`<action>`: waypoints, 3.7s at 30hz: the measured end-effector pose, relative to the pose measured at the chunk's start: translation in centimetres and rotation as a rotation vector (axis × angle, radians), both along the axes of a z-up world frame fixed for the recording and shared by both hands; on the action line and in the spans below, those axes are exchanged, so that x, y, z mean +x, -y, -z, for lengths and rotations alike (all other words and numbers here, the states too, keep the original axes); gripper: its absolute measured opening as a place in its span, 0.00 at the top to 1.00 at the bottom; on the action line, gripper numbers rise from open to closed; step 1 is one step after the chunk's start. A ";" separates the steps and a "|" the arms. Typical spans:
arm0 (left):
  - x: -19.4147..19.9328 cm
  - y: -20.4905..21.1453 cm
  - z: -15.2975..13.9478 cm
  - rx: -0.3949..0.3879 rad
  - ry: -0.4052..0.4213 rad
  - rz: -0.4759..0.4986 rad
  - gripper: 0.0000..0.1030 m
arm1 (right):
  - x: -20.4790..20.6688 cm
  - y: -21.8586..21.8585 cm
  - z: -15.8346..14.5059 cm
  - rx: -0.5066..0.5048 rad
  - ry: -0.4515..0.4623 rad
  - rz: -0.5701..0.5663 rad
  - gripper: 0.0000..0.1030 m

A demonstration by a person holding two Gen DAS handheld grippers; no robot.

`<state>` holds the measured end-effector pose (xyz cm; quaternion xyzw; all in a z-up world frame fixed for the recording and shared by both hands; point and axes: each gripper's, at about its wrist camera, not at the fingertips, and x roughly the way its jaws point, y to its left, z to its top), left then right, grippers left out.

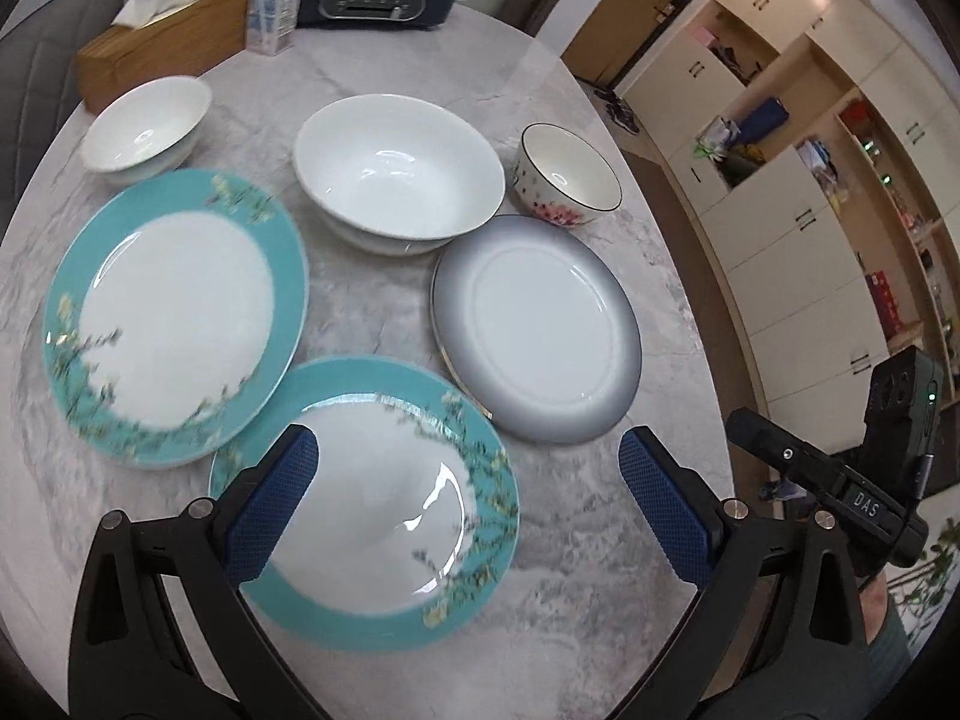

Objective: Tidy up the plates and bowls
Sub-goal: 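Move the right tool to the grey-rimmed plate and close on its rim, then lift the grey-rimmed plate with the right tool and carry it across the table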

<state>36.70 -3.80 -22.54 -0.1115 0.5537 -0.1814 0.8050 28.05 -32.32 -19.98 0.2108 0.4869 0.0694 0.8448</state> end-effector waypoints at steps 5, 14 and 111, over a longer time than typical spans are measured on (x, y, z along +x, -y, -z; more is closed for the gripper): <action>6.1 3.0 3.0 0.041 -0.012 0.107 0.03 | 5.5 3.4 3.5 0.081 -0.025 -0.060 0.22; 10.6 3.5 9.0 -0.023 -0.188 0.138 0.28 | 10.0 5.7 7.8 0.145 -0.055 -0.160 0.32; 3.5 -3.5 2.3 -0.160 -0.150 0.037 0.87 | 5.0 8.4 3.4 0.146 -0.096 -0.093 0.84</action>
